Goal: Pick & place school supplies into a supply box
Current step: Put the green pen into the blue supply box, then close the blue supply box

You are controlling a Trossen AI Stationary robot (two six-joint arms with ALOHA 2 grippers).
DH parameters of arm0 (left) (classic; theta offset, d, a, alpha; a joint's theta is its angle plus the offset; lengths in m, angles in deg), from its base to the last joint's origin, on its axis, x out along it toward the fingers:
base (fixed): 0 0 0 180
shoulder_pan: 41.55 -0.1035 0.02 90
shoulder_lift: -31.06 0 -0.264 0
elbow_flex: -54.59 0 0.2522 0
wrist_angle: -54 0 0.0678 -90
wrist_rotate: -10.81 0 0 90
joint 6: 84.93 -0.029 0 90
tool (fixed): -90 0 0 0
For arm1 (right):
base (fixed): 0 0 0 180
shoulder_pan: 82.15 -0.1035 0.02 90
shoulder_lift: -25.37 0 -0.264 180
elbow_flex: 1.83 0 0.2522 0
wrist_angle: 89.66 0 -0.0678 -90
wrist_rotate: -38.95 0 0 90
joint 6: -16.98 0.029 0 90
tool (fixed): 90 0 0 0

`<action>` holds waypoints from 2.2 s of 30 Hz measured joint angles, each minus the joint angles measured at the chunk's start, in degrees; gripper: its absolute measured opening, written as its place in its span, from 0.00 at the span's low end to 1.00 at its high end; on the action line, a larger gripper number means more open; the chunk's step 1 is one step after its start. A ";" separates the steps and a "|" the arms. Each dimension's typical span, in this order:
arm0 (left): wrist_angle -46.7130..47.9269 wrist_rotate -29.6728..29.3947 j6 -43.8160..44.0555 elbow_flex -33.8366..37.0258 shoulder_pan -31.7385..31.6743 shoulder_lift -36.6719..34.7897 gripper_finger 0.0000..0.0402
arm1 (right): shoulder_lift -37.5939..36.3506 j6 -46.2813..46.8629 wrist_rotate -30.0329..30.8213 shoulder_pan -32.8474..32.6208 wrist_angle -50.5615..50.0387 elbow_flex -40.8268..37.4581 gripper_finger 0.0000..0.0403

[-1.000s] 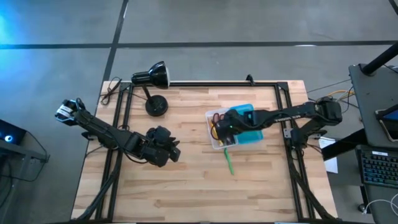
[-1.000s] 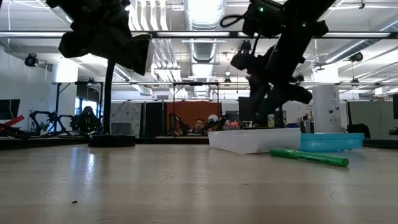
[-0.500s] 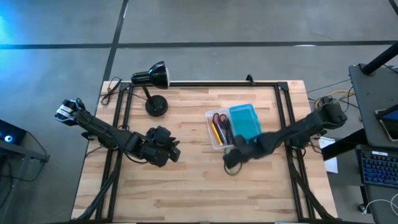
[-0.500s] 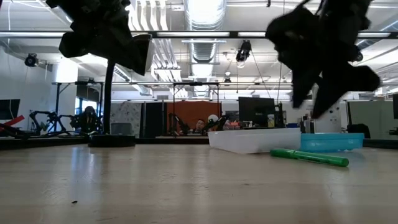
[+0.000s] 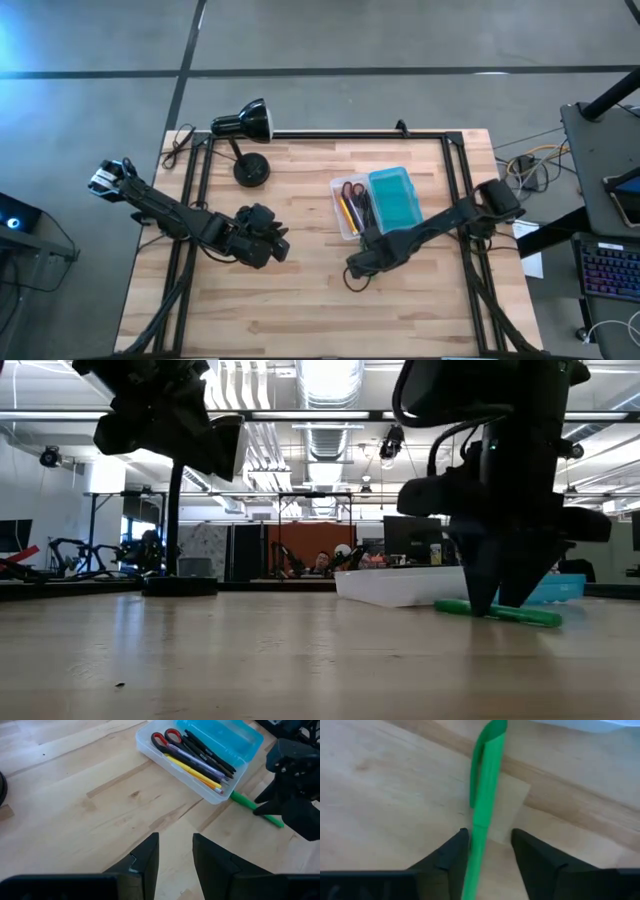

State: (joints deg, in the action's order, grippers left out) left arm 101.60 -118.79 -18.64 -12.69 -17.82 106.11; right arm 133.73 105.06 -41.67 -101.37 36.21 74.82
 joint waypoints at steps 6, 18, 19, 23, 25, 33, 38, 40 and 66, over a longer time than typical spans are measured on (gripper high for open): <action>0.08 0.01 0.01 0.33 -0.02 0.00 0.25 | -0.02 -2.04 1.08 0.00 -0.63 -0.74 0.08; -0.30 -0.84 -1.93 0.33 -0.02 0.00 0.25 | -17.96 -17.72 -6.64 -2.25 5.66 -1.35 0.05; -0.34 -1.01 -1.97 0.33 -0.02 0.00 0.25 | -19.63 -16.72 -3.55 -1.41 5.50 -1.35 0.05; -0.97 -1.04 -2.00 0.33 -0.02 0.00 0.25 | -23.26 -15.26 5.71 6.45 1.55 -1.61 0.05; -1.33 -1.06 -2.01 0.35 -0.03 0.00 0.25 | -22.69 -19.05 6.07 11.97 2.22 -2.54 0.05; -2.03 -0.57 -1.71 0.35 -0.01 0.00 0.25 | -15.60 -30.29 -0.88 22.74 10.42 -3.40 0.22; -2.20 0.37 -1.31 0.35 0.18 -0.04 0.25 | -15.17 -31.74 -0.05 21.38 10.08 -2.71 0.40; -1.68 0.98 -3.84 0.35 0.17 -0.17 0.25 | -17.66 -32.69 4.09 19.84 10.12 -2.11 0.45; -50.55 33.38 -32.55 18.73 -10.97 -25.57 0.25 | -58.34 -46.93 18.05 -5.78 34.02 -19.99 0.51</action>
State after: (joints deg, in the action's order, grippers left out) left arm 51.06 -85.41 -51.20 6.05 -28.79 80.54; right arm 75.39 58.12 -23.62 -107.15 70.23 54.83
